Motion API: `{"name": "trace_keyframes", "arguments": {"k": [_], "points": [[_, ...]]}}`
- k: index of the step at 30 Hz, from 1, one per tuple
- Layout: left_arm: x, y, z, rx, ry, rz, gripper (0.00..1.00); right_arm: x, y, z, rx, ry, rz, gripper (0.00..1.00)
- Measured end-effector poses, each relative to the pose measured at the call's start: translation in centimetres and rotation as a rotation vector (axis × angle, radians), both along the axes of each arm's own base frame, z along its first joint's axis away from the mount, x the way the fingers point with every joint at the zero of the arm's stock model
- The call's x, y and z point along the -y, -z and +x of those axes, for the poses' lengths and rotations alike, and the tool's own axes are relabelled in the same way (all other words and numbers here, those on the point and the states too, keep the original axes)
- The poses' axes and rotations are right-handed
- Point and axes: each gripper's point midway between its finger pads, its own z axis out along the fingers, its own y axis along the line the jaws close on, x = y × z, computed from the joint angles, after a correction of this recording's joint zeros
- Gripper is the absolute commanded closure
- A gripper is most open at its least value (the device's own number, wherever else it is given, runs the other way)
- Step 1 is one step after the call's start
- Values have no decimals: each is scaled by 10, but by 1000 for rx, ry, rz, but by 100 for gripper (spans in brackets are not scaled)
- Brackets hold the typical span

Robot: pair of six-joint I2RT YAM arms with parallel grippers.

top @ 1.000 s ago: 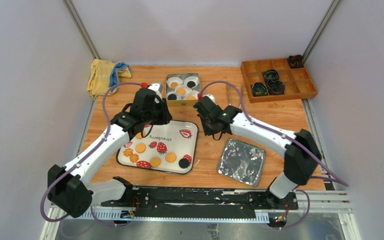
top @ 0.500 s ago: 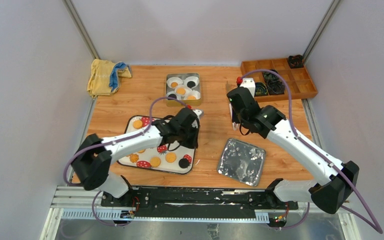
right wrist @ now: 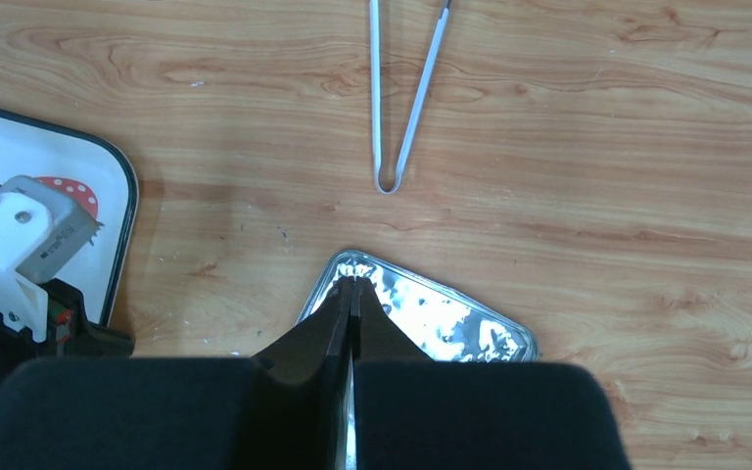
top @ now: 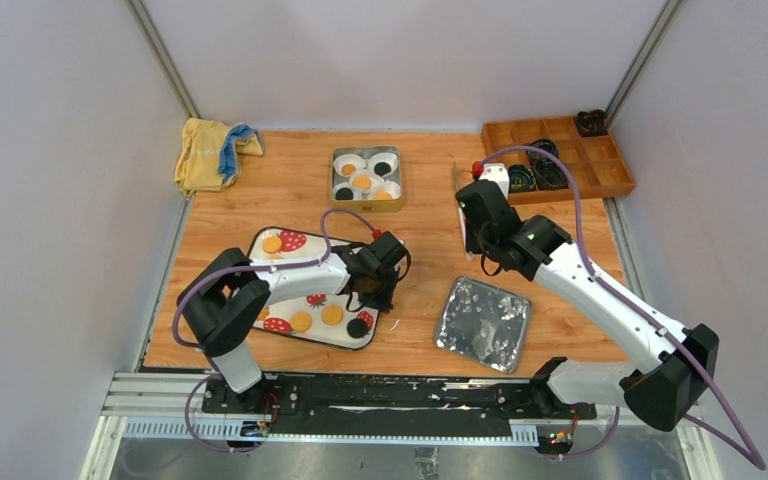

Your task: Pack the cookies

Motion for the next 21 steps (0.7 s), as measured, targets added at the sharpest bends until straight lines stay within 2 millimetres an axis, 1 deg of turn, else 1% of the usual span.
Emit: {"name": "trace_keyframes", "arguments": {"k": [2,4,9,12,17,21], "points": [[-4,0,4,4,-28,8,100,-1,2,-1,-8,-9,5,100],[-11,1,14,7,-70,10,100,-3,4,-1,-14,-19,10,100],[-46,1,48,34,-217,1,100,-9,4,1,-11,-40,31,100],[-64,2,66,63,-287,9,100,-11,9,3,-19,-50,33,100],[-81,2,84,98,-344,25,100,-11,20,6,-42,-57,35,100],[-103,3,100,121,-407,24,100,-15,30,10,-64,-76,26,100]]}}
